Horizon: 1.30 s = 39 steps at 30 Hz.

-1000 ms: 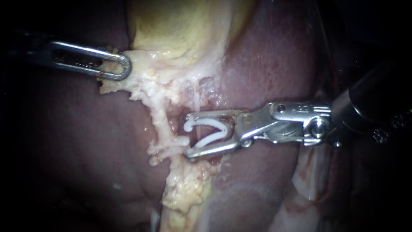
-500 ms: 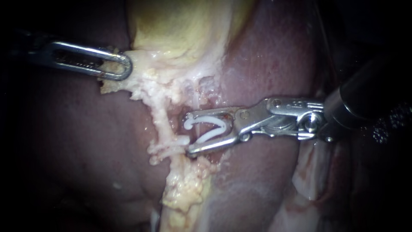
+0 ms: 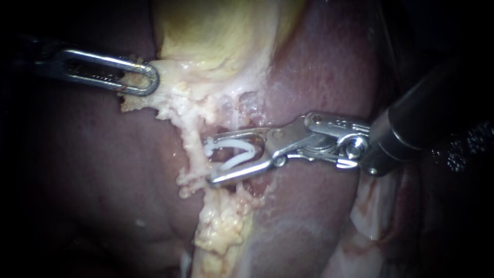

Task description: Clipping third clip left tube

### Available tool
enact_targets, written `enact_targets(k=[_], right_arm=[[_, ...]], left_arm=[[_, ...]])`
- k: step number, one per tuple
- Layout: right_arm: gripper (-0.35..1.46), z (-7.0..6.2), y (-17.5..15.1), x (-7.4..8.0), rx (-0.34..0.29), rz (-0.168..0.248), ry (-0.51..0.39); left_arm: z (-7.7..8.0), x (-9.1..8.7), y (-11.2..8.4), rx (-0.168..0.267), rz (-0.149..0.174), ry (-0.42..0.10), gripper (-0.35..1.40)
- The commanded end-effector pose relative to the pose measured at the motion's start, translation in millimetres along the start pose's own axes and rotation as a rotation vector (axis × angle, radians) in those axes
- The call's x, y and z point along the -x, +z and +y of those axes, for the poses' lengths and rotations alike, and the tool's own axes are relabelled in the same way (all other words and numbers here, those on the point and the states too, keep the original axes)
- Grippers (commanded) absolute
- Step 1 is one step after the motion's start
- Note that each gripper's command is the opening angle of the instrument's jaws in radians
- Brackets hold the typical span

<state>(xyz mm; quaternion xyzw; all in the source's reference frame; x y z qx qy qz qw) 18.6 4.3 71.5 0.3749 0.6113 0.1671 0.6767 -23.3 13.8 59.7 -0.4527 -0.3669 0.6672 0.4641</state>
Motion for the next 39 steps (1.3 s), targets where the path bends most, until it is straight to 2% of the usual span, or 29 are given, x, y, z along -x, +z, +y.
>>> enact_targets(k=[1,12,21,28,34,39], right_arm=[[0.46,0.1,0.1,0.0,-0.001,0.006,-0.001],[0.46,1.0,3.1,-1.2,0.001,0.055,0.014],[0.46,0.8,4.2,-3.5,-0.01,0.106,0.03],[0.46,-0.5,4.2,-5.2,-0.018,0.112,0.037],[0.45,-2.9,3.7,-6.0,-0.029,0.111,0.04],[0.45,-4.9,3.4,-8.0,-0.018,0.119,0.05]], left_arm=[[0.0,0.0,0.0,-0.001,0.0,0.0,-0.35],[-0.1,0.0,0.1,-0.001,0.001,0.0,-0.35],[-0.1,0.0,0.2,-0.002,0.001,0.0,-0.35],[-0.2,0.0,0.2,-0.002,0.001,0.0,-0.35],[-0.2,0.1,0.1,-0.001,0.001,0.0,-0.35],[-0.3,0.1,0.0,-0.001,0.001,0.0,-0.35]])
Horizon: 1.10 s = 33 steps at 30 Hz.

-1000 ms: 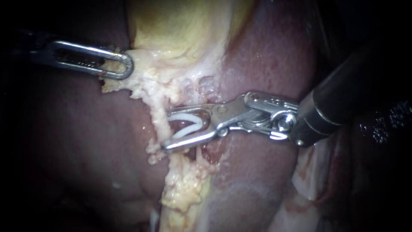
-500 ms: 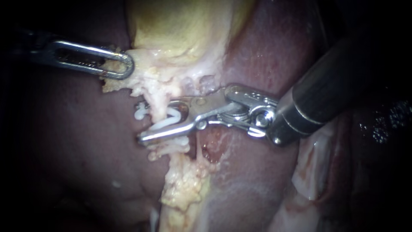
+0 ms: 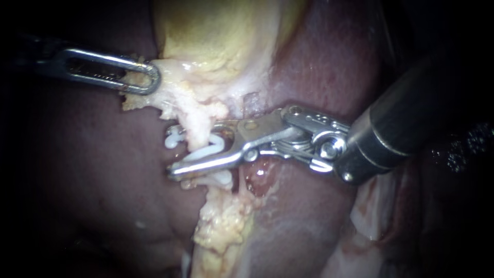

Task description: Clipping third clip left tube

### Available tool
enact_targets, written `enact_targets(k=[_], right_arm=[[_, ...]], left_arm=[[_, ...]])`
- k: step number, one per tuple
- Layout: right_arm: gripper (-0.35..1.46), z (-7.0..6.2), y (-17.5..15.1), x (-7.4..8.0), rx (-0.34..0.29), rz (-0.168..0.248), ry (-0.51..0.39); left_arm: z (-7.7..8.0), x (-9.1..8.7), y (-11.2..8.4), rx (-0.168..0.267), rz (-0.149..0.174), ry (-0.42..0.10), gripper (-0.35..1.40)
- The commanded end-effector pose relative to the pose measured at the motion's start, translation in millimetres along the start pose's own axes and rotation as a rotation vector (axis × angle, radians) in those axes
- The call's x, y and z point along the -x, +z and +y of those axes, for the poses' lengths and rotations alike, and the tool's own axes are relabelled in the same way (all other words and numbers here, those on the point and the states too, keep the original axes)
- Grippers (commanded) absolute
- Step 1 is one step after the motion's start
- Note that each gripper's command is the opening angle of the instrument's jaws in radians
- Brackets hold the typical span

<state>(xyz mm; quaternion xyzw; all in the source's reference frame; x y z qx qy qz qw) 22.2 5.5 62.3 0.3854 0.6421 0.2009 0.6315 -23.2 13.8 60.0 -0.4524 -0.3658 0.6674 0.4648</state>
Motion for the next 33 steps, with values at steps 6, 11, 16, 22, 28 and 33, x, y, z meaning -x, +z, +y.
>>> enact_targets(k=[6,11,16,22,28,33], right_arm=[[0.43,-1.2,0.3,-1.6,0.009,0.007,0.008],[0.43,-1.3,0.4,-1.7,0.01,0.01,0.037],[0.43,-1.6,0.6,-1.8,0.01,0.011,0.055],[0.42,-1.9,0.8,-1.8,0.009,0.012,0.067],[0.36,-1.9,0.7,-1.7,0.008,0.016,0.113],[0.26,-1.9,0.6,-1.6,0.008,0.017,0.13]], left_arm=[[-0.2,0.0,0.0,0.001,0.0,0.001,-0.35],[-0.2,0.0,0.0,0.001,0.0,0.001,-0.35],[-0.2,0.0,0.0,0.001,0.0,0.001,-0.35],[-0.2,0.0,0.0,0.001,0.0,0.001,-0.35],[-0.2,0.0,0.0,0.001,0.0,0.001,-0.35],[-0.2,0.0,0.0,0.001,0.0,0.001,-0.35]])
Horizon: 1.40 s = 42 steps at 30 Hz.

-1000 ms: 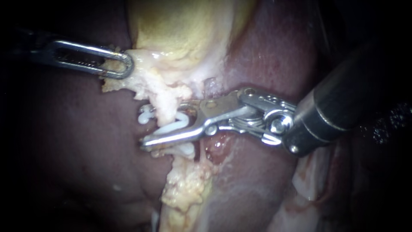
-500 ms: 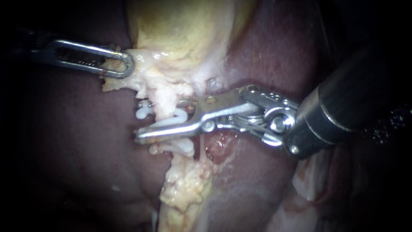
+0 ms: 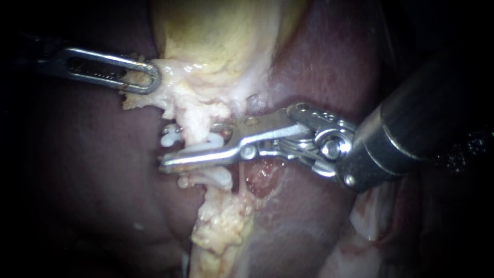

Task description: Clipping third clip left tube

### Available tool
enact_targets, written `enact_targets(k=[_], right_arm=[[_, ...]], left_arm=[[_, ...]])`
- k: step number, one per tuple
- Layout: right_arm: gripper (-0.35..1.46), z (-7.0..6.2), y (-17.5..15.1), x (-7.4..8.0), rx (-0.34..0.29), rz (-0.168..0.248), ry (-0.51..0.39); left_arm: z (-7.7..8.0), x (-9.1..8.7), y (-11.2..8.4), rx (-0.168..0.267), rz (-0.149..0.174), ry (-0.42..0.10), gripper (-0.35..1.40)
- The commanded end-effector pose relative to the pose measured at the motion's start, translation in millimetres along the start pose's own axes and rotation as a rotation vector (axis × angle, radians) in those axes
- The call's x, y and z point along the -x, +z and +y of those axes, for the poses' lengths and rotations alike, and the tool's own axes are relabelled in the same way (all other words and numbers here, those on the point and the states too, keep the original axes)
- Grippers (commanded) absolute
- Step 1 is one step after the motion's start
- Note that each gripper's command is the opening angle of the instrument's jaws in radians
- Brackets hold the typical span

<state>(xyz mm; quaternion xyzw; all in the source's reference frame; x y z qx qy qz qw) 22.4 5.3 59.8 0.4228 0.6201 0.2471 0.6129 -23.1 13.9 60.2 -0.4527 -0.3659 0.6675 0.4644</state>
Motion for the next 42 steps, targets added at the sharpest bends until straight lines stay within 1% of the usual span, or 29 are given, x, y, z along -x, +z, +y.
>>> enact_targets(k=[1,5,10,12,14,18,23,25,28,42], right_arm=[[0.24,0.0,0.0,0.0,0.001,0.001,0.005],[0.14,0.0,0.0,0.0,0.001,0.001,0.017],[-0.11,-0.1,-0.2,0.1,-0.001,0.001,0.017],[-0.28,-0.1,-0.2,0.1,0.002,0.002,0.023],[-0.35,-0.1,-0.2,0.1,0.002,0.003,0.029],[-0.35,-0.2,-0.2,0.1,0.002,0.004,0.04],[-0.35,-0.4,-0.2,0.1,0.004,0.001,0.076],[-0.35,-0.5,-0.1,0.1,0.007,-0.007,0.077],[-0.35,-0.6,0.0,0.1,0.007,-0.007,0.077],[-0.35,-0.5,-0.1,0.2,0.01,-0.006,0.076]], left_arm=[[0.0,0.0,0.0,0.0,0.0,0.0,-0.35],[0.0,0.0,0.0,0.0,0.0,0.0,-0.35],[0.0,0.0,0.0,0.0,0.0,0.0,-0.35],[0.0,0.0,0.0,0.0,0.0,0.0,-0.35],[0.0,0.0,0.0,0.0,0.0,0.0,-0.35],[0.0,0.0,0.0,0.0,0.0,0.0,-0.35],[0.0,0.0,0.0,0.0,0.0,0.0,-0.35],[0.0,0.0,0.0,0.0,0.0,0.0,-0.35],[0.0,0.0,0.0,0.0,0.0,0.0,-0.35],[0.0,0.0,0.0,0.0,0.0,0.0,-0.35]])
